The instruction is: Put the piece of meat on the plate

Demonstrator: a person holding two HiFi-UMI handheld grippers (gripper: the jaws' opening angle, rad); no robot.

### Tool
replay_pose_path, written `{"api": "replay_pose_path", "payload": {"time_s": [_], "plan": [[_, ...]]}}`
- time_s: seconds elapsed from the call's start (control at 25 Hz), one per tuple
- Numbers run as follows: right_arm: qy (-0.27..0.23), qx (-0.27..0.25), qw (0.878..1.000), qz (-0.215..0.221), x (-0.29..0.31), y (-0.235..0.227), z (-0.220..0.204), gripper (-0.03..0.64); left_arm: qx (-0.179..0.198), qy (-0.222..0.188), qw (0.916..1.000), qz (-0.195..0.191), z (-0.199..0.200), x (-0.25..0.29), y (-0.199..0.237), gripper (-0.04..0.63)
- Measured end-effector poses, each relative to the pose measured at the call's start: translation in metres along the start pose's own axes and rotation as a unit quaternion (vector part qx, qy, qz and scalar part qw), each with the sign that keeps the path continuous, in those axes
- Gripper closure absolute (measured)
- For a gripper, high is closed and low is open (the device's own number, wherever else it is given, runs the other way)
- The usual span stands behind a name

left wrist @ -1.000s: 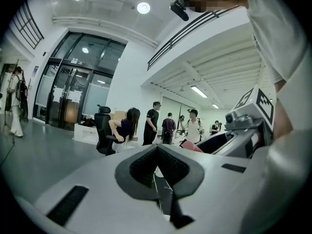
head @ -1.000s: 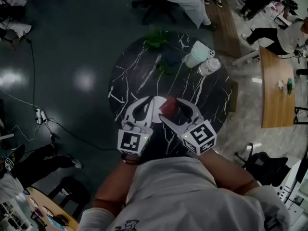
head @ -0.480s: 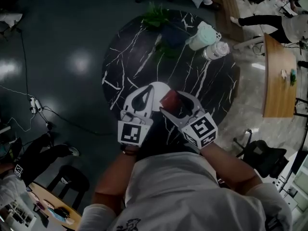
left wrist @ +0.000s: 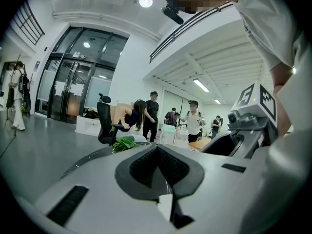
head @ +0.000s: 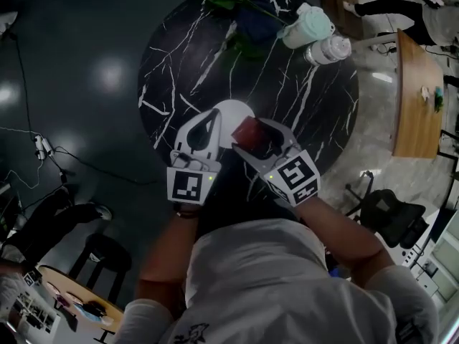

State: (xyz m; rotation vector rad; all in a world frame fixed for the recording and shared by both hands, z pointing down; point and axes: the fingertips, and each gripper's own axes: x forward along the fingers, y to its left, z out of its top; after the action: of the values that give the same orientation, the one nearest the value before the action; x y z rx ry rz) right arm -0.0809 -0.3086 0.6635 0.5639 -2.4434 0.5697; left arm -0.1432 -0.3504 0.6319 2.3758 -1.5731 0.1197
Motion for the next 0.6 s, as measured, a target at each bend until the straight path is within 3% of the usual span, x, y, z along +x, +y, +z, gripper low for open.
{"api": "replay_pose_path", "payload": {"time_s": [0.6], "plan": [[0.05,-0.026,0.998,0.002,0.054,-0.009,-0.045,0.319,0.0,0.014,0.9998,-0.017,-0.056,0.015,0.014,0.591]]}}
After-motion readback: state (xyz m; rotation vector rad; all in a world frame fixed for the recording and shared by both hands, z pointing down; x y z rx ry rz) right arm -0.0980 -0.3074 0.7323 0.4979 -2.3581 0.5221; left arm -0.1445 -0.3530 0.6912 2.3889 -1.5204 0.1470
